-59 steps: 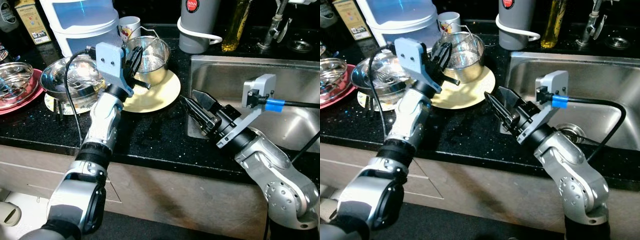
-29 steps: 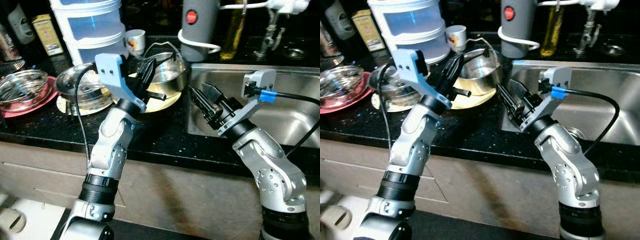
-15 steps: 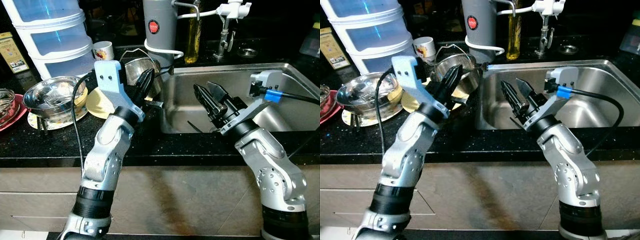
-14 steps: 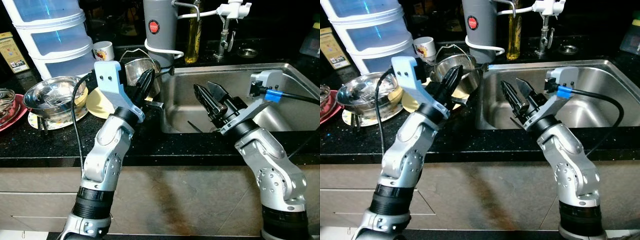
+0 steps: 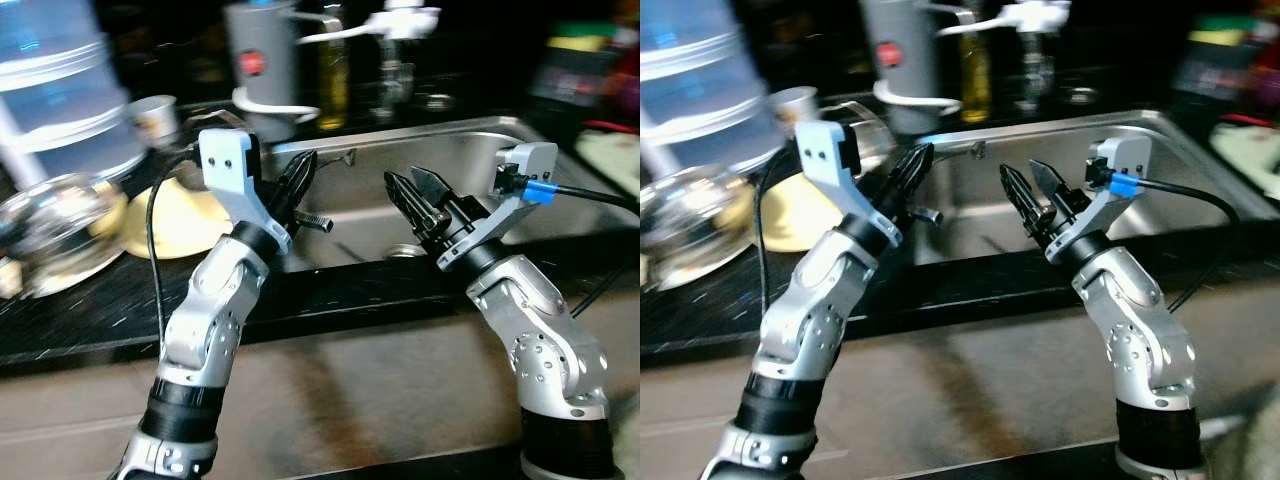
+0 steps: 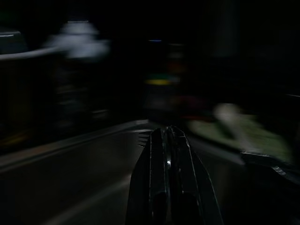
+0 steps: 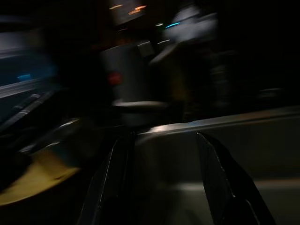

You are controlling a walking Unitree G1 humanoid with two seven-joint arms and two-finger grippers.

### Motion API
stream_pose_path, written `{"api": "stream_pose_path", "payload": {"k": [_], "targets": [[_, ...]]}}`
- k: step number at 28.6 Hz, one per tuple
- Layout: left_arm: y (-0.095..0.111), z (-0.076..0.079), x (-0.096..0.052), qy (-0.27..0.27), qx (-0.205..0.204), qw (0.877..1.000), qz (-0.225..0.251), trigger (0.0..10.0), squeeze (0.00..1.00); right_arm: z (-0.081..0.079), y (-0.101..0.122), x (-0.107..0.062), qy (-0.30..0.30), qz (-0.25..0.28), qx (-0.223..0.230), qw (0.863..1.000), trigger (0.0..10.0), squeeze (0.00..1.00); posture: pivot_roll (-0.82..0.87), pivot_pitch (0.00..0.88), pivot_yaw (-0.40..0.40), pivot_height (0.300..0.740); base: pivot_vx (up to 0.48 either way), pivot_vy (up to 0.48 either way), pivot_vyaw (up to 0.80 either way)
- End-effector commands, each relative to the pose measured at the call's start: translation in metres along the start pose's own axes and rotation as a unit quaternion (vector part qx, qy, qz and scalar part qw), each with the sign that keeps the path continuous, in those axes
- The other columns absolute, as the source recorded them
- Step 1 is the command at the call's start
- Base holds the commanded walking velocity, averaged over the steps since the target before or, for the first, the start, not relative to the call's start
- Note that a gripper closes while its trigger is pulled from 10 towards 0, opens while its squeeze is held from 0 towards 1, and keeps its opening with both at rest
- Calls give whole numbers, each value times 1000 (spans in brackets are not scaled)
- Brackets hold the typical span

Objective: Kitchen organization

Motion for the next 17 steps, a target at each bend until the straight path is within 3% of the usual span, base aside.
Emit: {"api": "stream_pose_path", "payload": {"k": [1,4,5,9,11,17], "targets": [[1,-11,-3,5,17,1000,0,0,0,-3,-1,1,2,2,-3,1000,10000,0,-162,20,66,740,0,0,-800],[0,-15,0,1,31,1000,-6,0,0,-2,-4,1,0,-4,-12,1000,10000,0,-167,16,68,740,0,0,-279],[-2,-18,2,4,38,999,-13,10000,0,-2,-5,0,1,-8,-17,1000,10000,0,-170,12,69,740,0,0,0],[-17,-30,7,21,66,997,-40,10000,0,-1,-9,-2,3,-21,-32,999,10000,0,-176,8,71,740,0,0,0],[-30,-44,6,41,79,994,-65,10000,0,-1,-11,-4,2,-30,-43,999,10000,0,-185,4,76,740,0,0,0],[-49,-62,2,65,89,988,-104,10000,0,0,-13,-7,1,-37,-51,998,10000,0,-193,2,81,740,0,0,0]]}}
Point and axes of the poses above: a point about 5 cm out from each wrist's last joint towards the gripper, its own x axis pointing out of the wrist towards the gripper, its own y axis along the axis of the wrist's last joint, z = x × y, the point moved 3 cm from there along x, pointing out of the wrist towards the gripper, and after that the axes turned 1 degree about x, right-handed, at the moved point
